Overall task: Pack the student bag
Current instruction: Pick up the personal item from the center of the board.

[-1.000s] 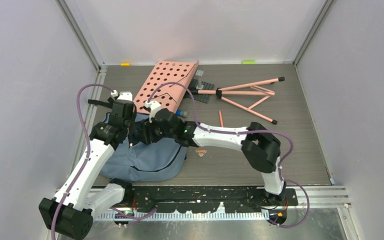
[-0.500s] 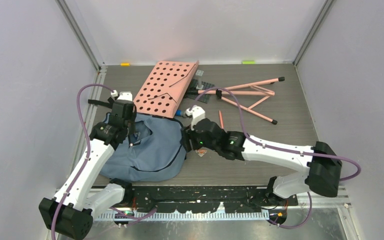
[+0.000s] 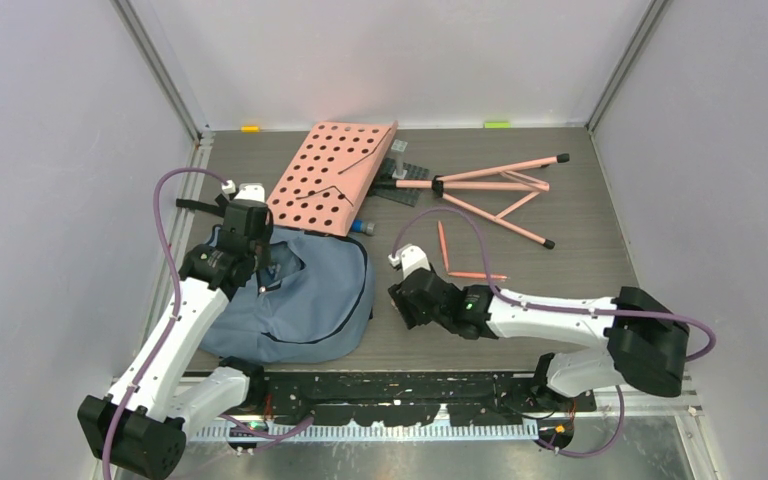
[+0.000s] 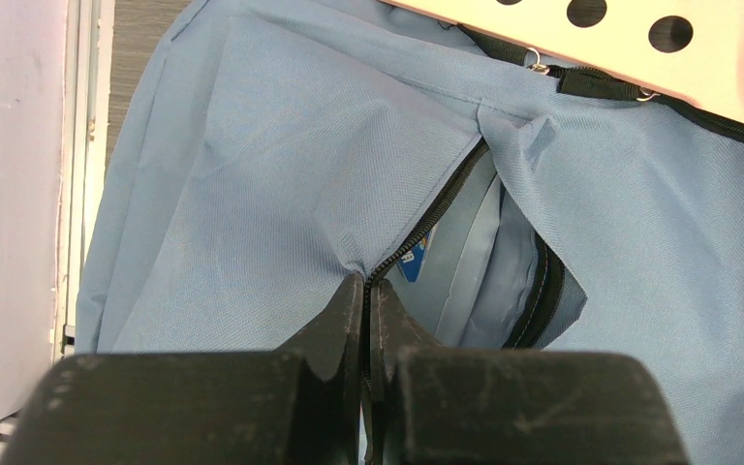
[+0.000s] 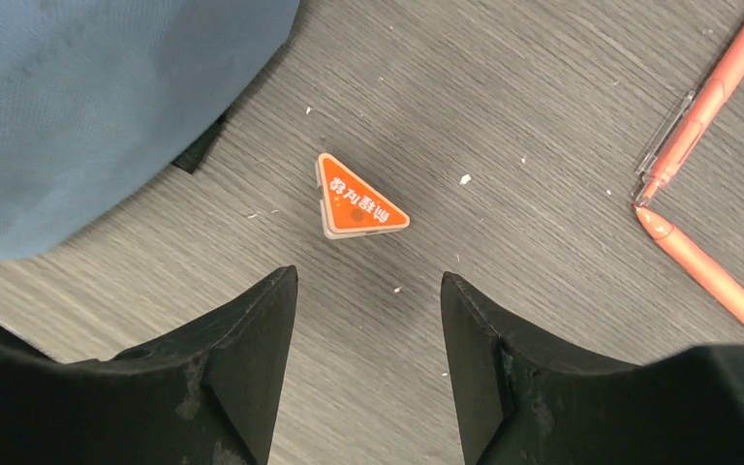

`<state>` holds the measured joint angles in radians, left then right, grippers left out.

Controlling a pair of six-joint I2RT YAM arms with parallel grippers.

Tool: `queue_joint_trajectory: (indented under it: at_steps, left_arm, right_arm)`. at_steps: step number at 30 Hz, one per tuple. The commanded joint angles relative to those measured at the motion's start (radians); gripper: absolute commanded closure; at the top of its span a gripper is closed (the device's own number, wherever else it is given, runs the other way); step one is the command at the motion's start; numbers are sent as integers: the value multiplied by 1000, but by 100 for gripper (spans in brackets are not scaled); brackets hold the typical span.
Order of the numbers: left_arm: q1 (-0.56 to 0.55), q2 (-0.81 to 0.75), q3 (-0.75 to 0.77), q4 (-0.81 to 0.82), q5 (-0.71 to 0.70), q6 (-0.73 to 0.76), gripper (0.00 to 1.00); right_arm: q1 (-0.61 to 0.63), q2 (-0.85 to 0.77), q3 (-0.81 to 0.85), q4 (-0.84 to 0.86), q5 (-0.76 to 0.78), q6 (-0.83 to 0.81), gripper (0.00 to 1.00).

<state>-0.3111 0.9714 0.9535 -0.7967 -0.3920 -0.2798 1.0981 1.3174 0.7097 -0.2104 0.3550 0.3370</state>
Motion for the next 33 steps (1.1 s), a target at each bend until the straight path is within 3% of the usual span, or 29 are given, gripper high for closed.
queue_joint_trajectory:
  at_steps: [1,8,18,33]
  left_arm:
    - [3,-7,10,85,4,-4,100]
    - [2,-8,8,86,7,-4,100]
    - [2,-7,10,86,10,-4,100]
    - [3,-7,9,85,5,-2,100]
  right_arm:
    - [41,80,35,46,75,-95,38]
    - [72,241,119,34,115,-185,40]
    - [74,275,164,17,153,-227,42]
    - [74,342,179,20,150,-229,58]
